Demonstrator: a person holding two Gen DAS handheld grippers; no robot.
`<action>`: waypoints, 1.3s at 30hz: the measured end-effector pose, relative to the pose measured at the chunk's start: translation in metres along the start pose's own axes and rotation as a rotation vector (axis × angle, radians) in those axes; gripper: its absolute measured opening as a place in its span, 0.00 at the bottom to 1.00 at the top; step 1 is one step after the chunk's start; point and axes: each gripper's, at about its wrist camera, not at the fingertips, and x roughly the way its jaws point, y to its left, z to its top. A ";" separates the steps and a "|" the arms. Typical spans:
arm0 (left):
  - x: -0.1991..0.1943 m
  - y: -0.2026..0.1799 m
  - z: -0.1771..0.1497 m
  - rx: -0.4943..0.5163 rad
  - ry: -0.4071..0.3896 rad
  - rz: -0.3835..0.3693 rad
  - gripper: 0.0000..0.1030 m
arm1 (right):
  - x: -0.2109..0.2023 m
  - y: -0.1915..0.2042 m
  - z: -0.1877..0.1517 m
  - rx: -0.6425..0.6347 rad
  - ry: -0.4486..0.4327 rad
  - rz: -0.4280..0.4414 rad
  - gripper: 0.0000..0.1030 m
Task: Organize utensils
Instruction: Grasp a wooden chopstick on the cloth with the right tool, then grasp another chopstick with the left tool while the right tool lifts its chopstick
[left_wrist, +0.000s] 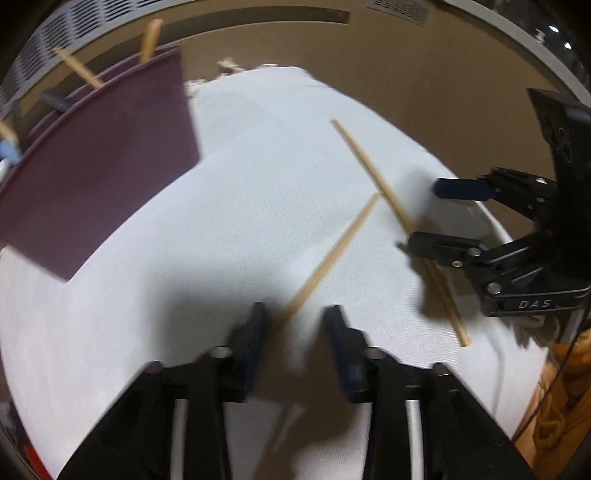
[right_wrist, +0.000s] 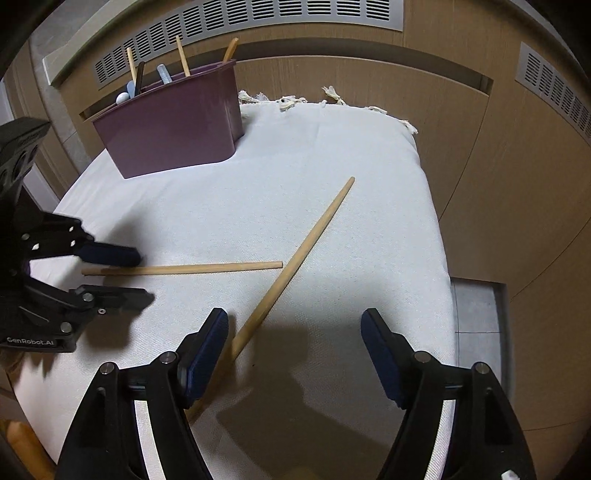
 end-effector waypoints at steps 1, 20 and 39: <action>0.000 0.002 0.000 -0.017 -0.002 0.005 0.16 | 0.000 0.000 0.001 0.002 0.000 -0.002 0.72; -0.042 0.053 -0.089 -0.320 -0.056 0.157 0.12 | 0.034 0.009 0.050 0.074 0.069 -0.076 0.62; -0.013 0.033 -0.021 -0.134 0.052 0.126 0.12 | -0.007 0.052 0.044 -0.085 0.027 0.107 0.06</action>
